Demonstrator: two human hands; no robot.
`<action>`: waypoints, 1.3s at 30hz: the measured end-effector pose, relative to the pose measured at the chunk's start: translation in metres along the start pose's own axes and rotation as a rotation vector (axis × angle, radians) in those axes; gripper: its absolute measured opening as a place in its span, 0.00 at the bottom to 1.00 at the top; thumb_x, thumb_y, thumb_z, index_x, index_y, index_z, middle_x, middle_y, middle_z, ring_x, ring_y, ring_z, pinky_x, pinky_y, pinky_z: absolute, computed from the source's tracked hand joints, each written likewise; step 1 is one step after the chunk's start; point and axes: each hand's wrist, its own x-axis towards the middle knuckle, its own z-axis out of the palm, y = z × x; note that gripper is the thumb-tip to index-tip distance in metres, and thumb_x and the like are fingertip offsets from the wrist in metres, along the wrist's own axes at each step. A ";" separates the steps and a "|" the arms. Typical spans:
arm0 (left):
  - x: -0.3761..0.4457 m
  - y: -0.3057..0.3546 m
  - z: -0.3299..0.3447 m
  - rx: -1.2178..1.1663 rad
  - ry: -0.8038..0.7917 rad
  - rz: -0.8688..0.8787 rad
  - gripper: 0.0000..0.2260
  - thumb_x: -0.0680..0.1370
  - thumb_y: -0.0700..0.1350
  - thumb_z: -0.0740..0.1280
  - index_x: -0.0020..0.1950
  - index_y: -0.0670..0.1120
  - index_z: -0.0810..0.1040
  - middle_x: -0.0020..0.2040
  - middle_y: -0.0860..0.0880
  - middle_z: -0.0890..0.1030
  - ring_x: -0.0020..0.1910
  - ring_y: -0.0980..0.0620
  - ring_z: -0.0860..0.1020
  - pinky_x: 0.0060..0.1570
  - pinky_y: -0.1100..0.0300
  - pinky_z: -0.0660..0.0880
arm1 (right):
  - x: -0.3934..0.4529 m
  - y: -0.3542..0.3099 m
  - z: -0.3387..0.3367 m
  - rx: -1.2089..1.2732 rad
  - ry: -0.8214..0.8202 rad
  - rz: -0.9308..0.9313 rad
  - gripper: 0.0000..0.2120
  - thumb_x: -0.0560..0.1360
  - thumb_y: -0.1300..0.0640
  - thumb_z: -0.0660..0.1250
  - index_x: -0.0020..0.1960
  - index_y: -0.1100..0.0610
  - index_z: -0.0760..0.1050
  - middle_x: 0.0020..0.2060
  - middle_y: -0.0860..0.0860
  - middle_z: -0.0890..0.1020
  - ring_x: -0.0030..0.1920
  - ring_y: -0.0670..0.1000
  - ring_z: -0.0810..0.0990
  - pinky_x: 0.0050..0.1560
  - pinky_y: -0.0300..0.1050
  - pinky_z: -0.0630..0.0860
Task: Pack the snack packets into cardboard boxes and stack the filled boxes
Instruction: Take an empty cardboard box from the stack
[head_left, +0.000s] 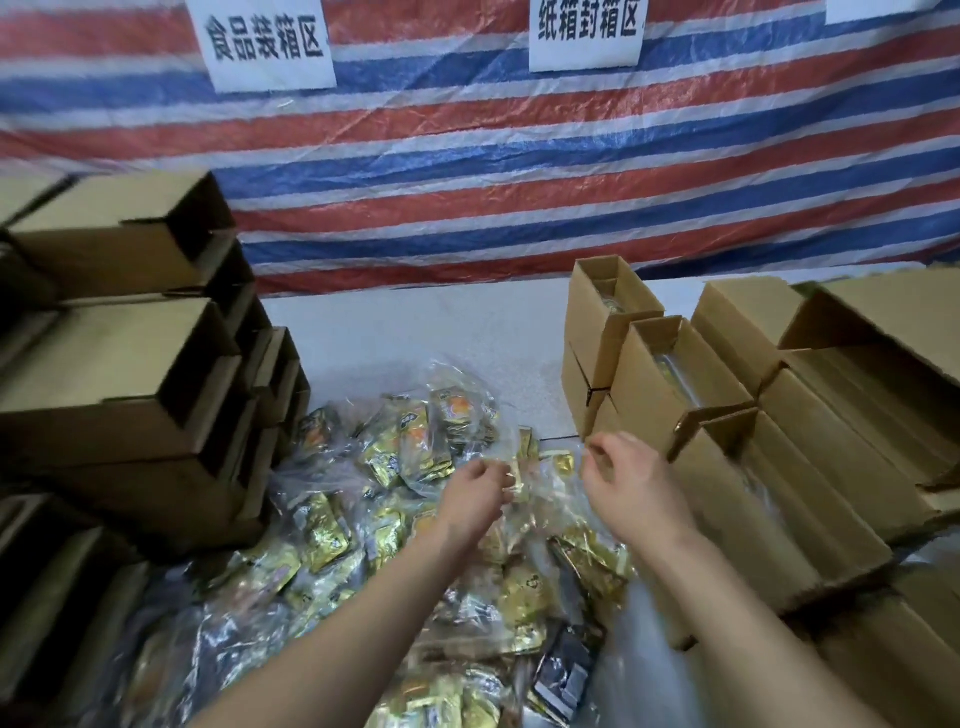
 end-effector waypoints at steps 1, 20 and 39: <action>-0.002 -0.002 -0.019 0.004 0.039 0.007 0.09 0.84 0.45 0.59 0.55 0.43 0.78 0.50 0.46 0.81 0.44 0.53 0.78 0.39 0.62 0.72 | 0.003 -0.012 0.012 0.010 -0.023 -0.024 0.11 0.81 0.53 0.62 0.56 0.57 0.80 0.49 0.51 0.81 0.49 0.51 0.80 0.51 0.55 0.79; -0.048 -0.020 -0.228 0.360 0.605 0.240 0.11 0.82 0.49 0.63 0.61 0.46 0.77 0.56 0.51 0.80 0.57 0.51 0.77 0.54 0.58 0.75 | -0.012 -0.172 0.134 0.188 -0.392 -0.151 0.13 0.80 0.50 0.62 0.62 0.52 0.78 0.52 0.44 0.80 0.50 0.43 0.78 0.55 0.46 0.78; 0.006 0.062 -0.324 1.357 0.803 0.252 0.24 0.81 0.51 0.56 0.76 0.44 0.64 0.76 0.42 0.67 0.76 0.40 0.62 0.75 0.42 0.59 | 0.043 -0.280 0.125 0.158 -0.389 -0.273 0.24 0.81 0.49 0.60 0.75 0.53 0.66 0.72 0.49 0.71 0.70 0.51 0.71 0.68 0.49 0.68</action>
